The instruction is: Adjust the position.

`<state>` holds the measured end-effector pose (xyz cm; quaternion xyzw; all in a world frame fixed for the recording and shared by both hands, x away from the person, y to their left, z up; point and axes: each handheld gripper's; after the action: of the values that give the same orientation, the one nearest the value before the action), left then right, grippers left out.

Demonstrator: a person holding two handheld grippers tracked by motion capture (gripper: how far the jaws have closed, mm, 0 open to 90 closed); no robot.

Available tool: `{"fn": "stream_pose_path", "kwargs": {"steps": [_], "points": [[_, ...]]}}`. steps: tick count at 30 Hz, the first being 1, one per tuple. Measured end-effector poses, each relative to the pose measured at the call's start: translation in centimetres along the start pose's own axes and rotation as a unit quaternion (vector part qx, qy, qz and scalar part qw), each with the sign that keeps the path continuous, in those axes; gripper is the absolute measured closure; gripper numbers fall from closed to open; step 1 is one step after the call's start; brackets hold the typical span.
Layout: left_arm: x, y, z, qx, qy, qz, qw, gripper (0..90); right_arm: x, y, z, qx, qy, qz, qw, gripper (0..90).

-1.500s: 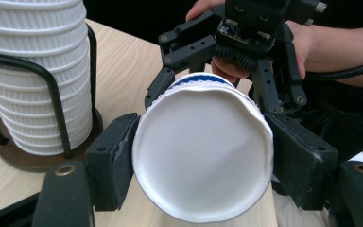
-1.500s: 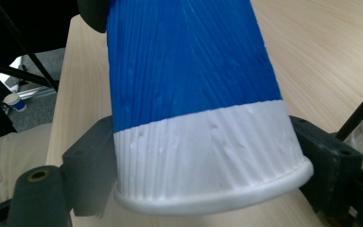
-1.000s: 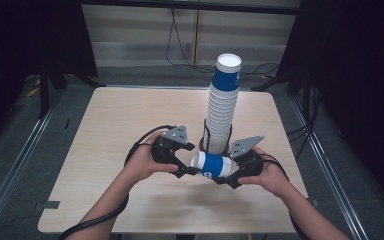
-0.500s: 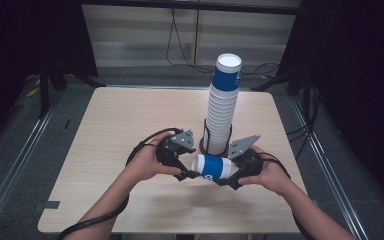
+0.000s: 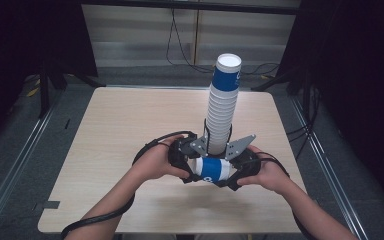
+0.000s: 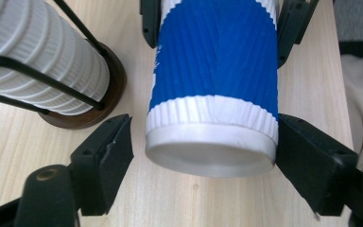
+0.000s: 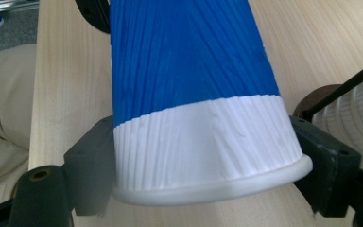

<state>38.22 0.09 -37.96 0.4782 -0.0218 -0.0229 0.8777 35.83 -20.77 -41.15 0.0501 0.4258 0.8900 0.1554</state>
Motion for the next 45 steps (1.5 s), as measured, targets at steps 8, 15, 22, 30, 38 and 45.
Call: {"fn": "stream_pose_path", "kwargs": {"steps": [8,15,22,30,38,45], "points": [[-0.1,-0.9,0.8,0.042,-0.007,-0.012,0.999,25.9,0.1,-0.2,0.1,0.007,0.011,0.0,0.9999,18.4],[-0.1,-1.7,1.1,0.061,-0.001,-0.026,0.9978,28.5,0.2,-0.1,0.1,0.006,0.015,0.002,0.9999,18.2],[0.0,-2.0,0.9,0.067,0.012,-0.039,0.997,29.3,0.4,0.0,0.2,0.002,0.024,0.004,0.9997,18.2],[0.2,-2.2,0.7,0.07,0.014,-0.043,0.9965,29.4,0.5,0.0,0.3,0.006,0.035,0.001,0.9994,18.2],[0.1,-2.4,0.8,0.068,0.002,-0.038,0.9969,28.5,0.5,0.0,0.4,0.004,0.042,-0.002,0.9991,18.0],[0.1,-2.3,0.6,0.053,0.003,-0.039,0.9978,29.3,0.6,0.0,0.5,0.0,0.045,0.001,0.999,16.9]]}}
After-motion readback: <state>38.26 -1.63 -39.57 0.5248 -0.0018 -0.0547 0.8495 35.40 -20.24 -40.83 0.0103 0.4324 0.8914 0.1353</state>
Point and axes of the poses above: each handheld gripper's, and its own axes: y roughly backward along the jaws, z roughly out of its top, x roughly to its left, and after that the axes turned 3 degrees about -z, right-handed
